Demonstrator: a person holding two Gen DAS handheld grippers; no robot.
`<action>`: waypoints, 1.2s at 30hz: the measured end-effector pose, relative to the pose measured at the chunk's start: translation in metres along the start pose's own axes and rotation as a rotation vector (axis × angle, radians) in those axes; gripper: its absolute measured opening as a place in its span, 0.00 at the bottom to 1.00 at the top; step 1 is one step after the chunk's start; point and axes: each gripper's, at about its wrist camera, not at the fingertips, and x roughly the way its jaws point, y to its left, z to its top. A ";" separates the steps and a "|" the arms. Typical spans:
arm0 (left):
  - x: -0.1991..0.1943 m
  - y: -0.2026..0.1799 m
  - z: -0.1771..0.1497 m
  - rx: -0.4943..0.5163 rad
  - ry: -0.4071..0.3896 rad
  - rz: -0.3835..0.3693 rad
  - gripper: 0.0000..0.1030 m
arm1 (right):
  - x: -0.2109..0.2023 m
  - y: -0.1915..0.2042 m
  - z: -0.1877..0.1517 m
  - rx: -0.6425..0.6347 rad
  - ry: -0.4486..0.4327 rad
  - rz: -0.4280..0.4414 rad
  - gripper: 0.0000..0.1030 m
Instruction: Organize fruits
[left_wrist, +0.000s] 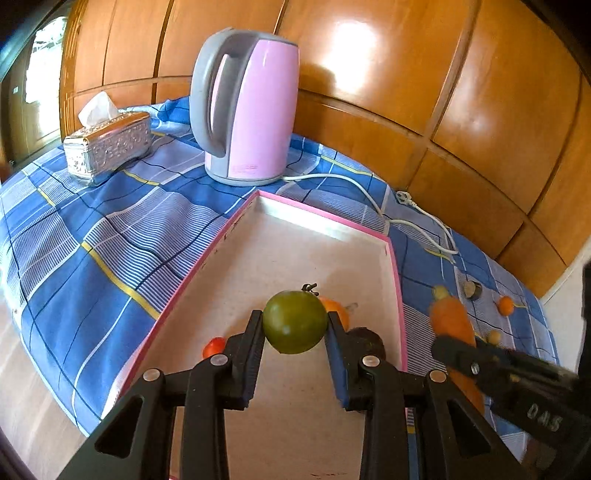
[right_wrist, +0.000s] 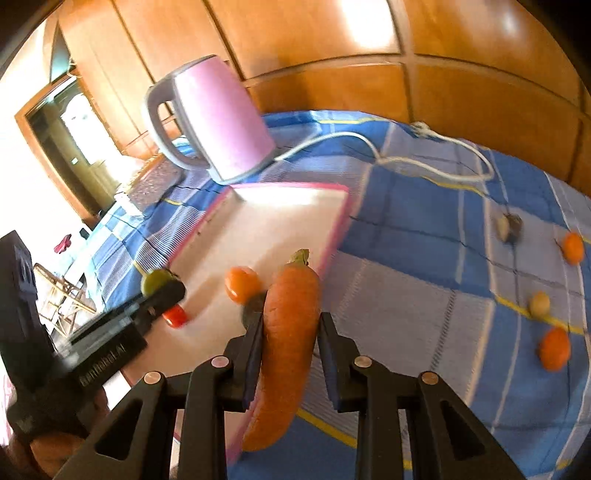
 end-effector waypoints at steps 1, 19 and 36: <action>0.001 0.001 0.000 -0.002 -0.001 0.002 0.32 | 0.004 0.005 0.005 -0.008 0.000 0.004 0.28; 0.011 0.002 -0.011 -0.016 0.043 0.036 0.38 | 0.041 0.008 0.013 0.044 0.039 0.017 0.33; -0.009 -0.025 -0.014 0.061 0.008 0.020 0.38 | -0.004 -0.009 -0.016 0.117 -0.031 -0.016 0.33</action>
